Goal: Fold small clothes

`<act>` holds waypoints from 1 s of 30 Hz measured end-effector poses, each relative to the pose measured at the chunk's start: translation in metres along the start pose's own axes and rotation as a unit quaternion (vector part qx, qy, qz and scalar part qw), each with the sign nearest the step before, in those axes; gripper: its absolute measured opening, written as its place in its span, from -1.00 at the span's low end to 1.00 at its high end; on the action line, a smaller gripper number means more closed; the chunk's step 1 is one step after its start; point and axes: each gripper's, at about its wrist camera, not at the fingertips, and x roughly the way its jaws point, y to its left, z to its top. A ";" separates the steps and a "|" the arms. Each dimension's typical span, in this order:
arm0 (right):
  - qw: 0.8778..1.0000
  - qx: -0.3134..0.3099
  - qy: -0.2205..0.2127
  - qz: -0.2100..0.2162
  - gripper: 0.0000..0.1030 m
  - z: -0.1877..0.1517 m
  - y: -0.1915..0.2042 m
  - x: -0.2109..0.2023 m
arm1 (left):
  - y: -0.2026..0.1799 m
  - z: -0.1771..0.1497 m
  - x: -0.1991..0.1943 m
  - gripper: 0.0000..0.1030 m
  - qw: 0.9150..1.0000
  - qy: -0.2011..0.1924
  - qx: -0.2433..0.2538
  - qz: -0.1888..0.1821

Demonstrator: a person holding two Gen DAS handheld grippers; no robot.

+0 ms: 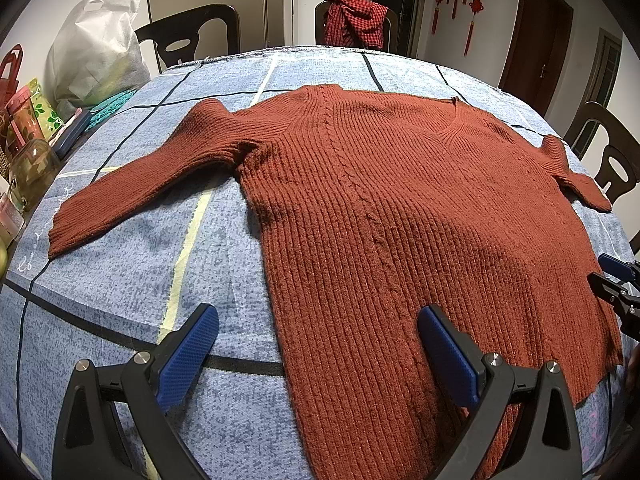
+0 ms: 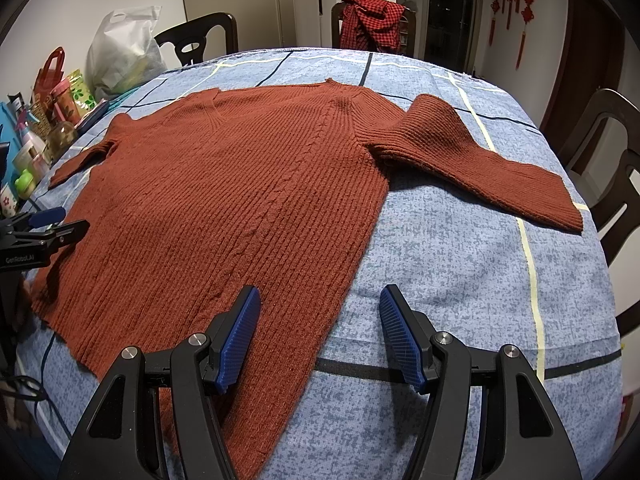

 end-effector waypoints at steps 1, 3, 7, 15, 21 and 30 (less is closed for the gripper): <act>1.000 0.001 0.000 0.001 0.22 0.001 0.001 0.001 | 0.000 0.000 0.000 0.97 1.000 0.000 0.000 0.000; 1.000 0.001 0.000 0.001 0.22 0.001 0.005 -0.001 | 0.000 0.000 0.000 0.97 1.000 0.000 0.000 0.000; 1.000 0.001 0.000 0.001 0.22 0.001 0.004 -0.001 | 0.000 0.000 0.000 0.97 1.000 0.000 0.000 0.000; 1.000 0.002 0.000 0.003 0.23 0.001 0.002 0.001 | 0.000 0.000 0.000 0.97 1.000 0.000 0.000 0.000; 1.000 0.002 0.000 0.003 0.23 0.001 0.001 0.001 | 0.000 0.000 0.000 0.97 1.000 0.000 0.000 0.000; 1.000 0.002 0.000 0.003 0.23 0.001 0.001 0.000 | 0.000 0.000 0.000 0.97 1.000 0.000 0.000 0.000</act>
